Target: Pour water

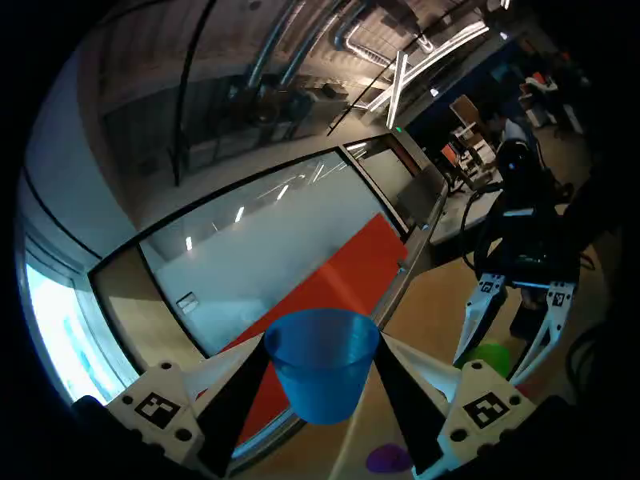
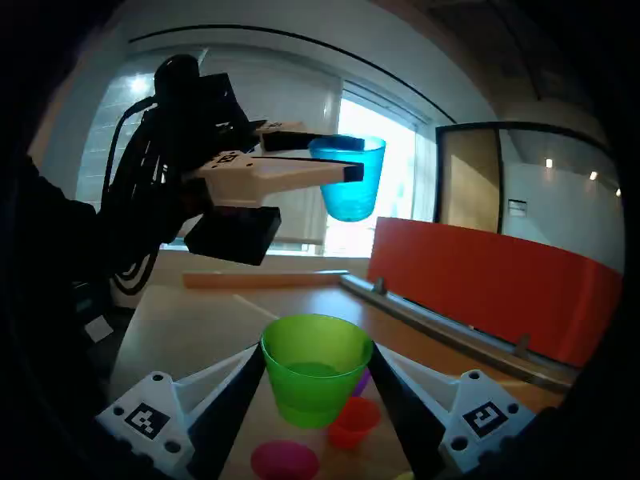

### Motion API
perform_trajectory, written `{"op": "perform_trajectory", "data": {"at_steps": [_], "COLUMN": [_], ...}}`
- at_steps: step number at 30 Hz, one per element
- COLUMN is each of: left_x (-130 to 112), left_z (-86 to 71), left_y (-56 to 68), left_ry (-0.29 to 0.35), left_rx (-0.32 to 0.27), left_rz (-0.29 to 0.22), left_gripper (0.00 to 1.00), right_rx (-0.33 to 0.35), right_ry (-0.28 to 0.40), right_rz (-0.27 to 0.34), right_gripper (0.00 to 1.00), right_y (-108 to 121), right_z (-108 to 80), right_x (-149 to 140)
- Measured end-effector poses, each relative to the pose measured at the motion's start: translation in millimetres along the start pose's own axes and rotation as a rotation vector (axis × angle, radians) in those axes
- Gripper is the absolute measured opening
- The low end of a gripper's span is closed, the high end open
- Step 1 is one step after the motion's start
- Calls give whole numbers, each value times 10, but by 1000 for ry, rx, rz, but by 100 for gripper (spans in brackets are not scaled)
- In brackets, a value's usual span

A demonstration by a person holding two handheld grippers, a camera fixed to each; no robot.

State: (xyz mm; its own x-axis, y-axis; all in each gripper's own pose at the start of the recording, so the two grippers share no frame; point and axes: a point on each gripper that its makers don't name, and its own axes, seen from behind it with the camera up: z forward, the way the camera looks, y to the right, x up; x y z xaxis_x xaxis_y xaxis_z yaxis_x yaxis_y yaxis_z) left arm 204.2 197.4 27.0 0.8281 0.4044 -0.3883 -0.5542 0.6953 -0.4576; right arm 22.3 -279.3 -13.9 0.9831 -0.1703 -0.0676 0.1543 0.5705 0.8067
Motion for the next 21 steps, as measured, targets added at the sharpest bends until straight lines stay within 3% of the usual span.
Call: {"op": "perform_trajectory", "data": {"at_steps": [5,9,21], "left_x": [-2,-66,-143], "left_z": [-18,-10,-17], "left_y": [-28,-46,-14], "left_ry": [3,-13,-30], "left_rx": [-4,-6,-22], "left_rz": [-127,-198,-243], "left_gripper": [87,87,87], "right_rx": [-3,-7,-14], "right_ry": [0,0,-1], "right_rz": [0,1,4], "right_gripper": [92,92,92], "right_y": [-7,-4,-17], "right_z": [-11,-20,-33], "right_x": [7,7,35]}}
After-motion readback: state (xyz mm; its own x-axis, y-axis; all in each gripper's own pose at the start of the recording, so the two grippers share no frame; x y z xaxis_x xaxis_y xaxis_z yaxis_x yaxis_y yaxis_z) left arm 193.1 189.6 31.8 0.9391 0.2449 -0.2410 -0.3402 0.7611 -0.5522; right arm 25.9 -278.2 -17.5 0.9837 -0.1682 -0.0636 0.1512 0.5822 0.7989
